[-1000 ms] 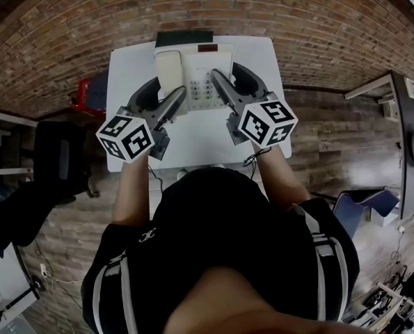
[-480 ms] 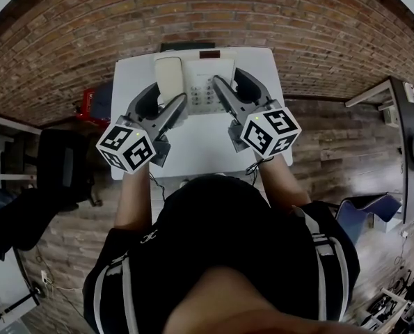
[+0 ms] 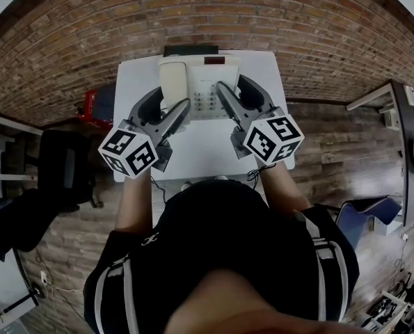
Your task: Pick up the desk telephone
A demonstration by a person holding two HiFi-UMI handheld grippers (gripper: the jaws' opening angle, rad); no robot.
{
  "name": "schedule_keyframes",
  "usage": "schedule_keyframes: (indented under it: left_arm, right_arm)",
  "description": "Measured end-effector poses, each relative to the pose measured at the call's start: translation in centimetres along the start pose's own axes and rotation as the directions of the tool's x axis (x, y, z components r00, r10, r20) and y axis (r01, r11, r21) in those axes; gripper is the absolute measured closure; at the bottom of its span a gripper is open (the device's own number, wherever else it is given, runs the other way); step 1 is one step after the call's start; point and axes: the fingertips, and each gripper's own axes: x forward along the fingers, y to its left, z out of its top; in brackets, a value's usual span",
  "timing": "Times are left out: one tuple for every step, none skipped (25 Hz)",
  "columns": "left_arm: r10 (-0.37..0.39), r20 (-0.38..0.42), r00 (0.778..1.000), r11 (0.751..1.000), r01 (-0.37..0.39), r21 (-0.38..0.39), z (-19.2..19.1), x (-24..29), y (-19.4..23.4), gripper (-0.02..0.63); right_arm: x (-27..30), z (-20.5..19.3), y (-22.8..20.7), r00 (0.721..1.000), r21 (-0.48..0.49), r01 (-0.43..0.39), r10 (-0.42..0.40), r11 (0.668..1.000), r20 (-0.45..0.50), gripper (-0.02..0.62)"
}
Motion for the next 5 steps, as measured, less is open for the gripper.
schedule_keyframes:
  left_arm:
    - [-0.001, 0.001, 1.0, 1.0, 0.001, 0.002, 0.06, -0.06, -0.02, 0.308]
    - [-0.001, 0.001, 1.0, 1.0, 0.001, 0.003, 0.08, -0.13, -0.04, 0.308]
    - [-0.002, 0.001, 1.0, 1.0, 0.002, 0.003, 0.06, -0.2, -0.04, 0.308]
    - [-0.004, 0.001, 1.0, 1.0, 0.004, 0.003, 0.03, -0.29, -0.03, 0.308]
    - [-0.005, 0.001, 1.0, 1.0, 0.005, 0.003, -0.01, -0.38, -0.02, 0.308]
  right_arm:
    - [-0.02, 0.03, 0.07, 1.0, 0.002, 0.001, -0.001, 1.0, 0.001, 0.411]
    - [-0.05, 0.02, 0.14, 1.0, 0.003, 0.002, -0.002, 1.0, 0.001, 0.411]
    - [-0.08, -0.01, 0.22, 1.0, 0.004, 0.004, -0.004, 1.0, 0.0, 0.411]
    - [-0.1, -0.05, 0.3, 1.0, 0.004, 0.006, -0.006, 1.0, -0.002, 0.411]
    - [-0.12, -0.1, 0.38, 1.0, 0.004, 0.007, -0.007, 1.0, -0.003, 0.411]
